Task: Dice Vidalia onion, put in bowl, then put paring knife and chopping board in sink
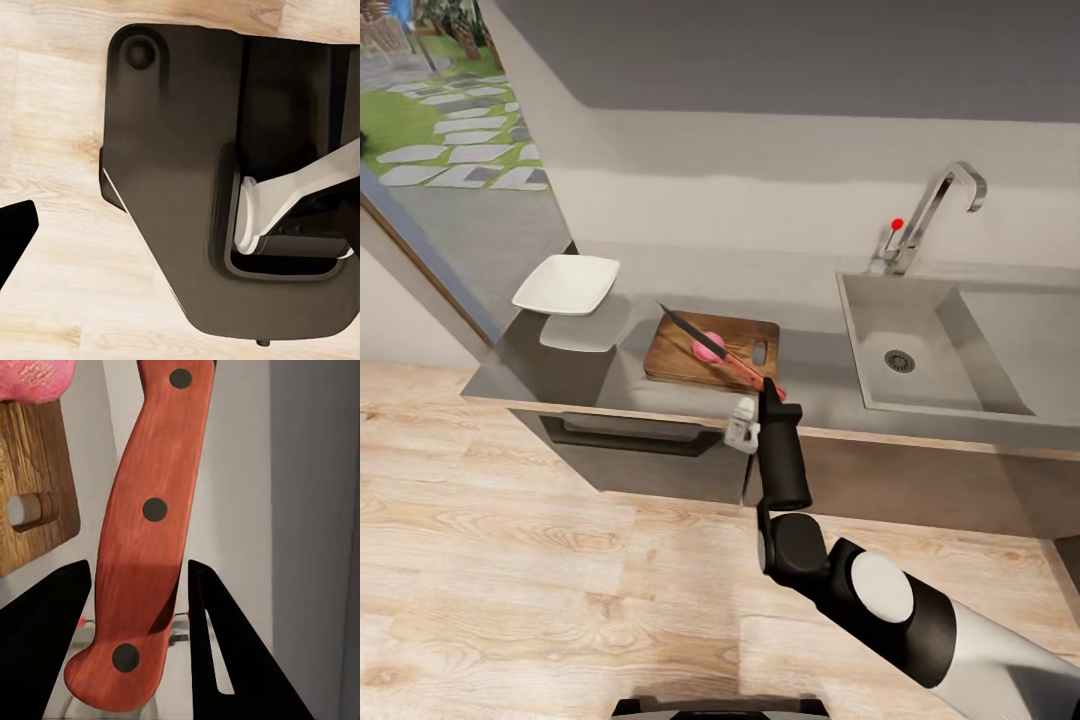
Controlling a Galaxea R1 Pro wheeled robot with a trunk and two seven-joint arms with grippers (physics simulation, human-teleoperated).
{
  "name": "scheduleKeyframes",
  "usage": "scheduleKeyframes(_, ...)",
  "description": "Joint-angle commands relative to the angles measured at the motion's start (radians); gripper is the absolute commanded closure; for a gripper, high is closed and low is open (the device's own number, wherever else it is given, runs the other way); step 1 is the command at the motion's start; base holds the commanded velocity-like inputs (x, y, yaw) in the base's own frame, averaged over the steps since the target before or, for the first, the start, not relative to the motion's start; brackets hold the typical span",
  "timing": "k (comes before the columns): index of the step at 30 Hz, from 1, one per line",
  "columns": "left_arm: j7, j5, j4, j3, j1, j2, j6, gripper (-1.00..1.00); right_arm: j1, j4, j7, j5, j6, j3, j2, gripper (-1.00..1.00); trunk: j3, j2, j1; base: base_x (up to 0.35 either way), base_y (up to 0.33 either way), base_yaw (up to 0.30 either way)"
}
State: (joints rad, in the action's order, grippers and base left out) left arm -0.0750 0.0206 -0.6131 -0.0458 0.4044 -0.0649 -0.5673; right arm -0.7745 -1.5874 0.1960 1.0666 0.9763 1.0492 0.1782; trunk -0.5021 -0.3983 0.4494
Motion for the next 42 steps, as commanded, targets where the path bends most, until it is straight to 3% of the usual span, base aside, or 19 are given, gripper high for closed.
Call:
scheduleKeyframes(1,-0.008,0.002,-0.002,-0.005,0.001,-0.001,0.000,-1.00,-0.002,0.010,0.006,-0.008,0.005,0.003,0.004,1.00,-0.001,-0.002,0.001,0.000,0.000,0.000)
scheduleKeyframes(6,-0.008,0.002,-0.002,-0.005,0.001,-0.001,0.000,-1.00,-0.002,0.055,0.004,-0.008,0.005,0.005,0.006,1.00,-0.001,-0.002,0.001,0.000,0.000,0.000)
scheduleKeyframes(32,-0.008,0.002,0.000,-0.005,0.001,-0.001,0.000,-1.00,-0.002,0.080,0.003,-0.008,0.005,0.003,0.006,1.00,-0.001,-0.002,0.001,0.028,0.000,0.000)
scheduleKeyframes(34,-0.008,0.003,0.011,-0.011,0.001,0.010,0.001,-1.00,0.000,0.092,0.012,-0.020,0.005,-0.008,-0.006,1.00,-0.001,-0.002,0.001,0.000,0.000,0.000)
scheduleKeyframes(42,-0.008,0.002,0.031,-0.011,0.001,0.016,0.000,-1.00,0.000,0.093,0.014,-0.019,0.007,-0.043,-0.050,1.00,-0.001,-0.002,0.001,0.000,0.000,0.000)
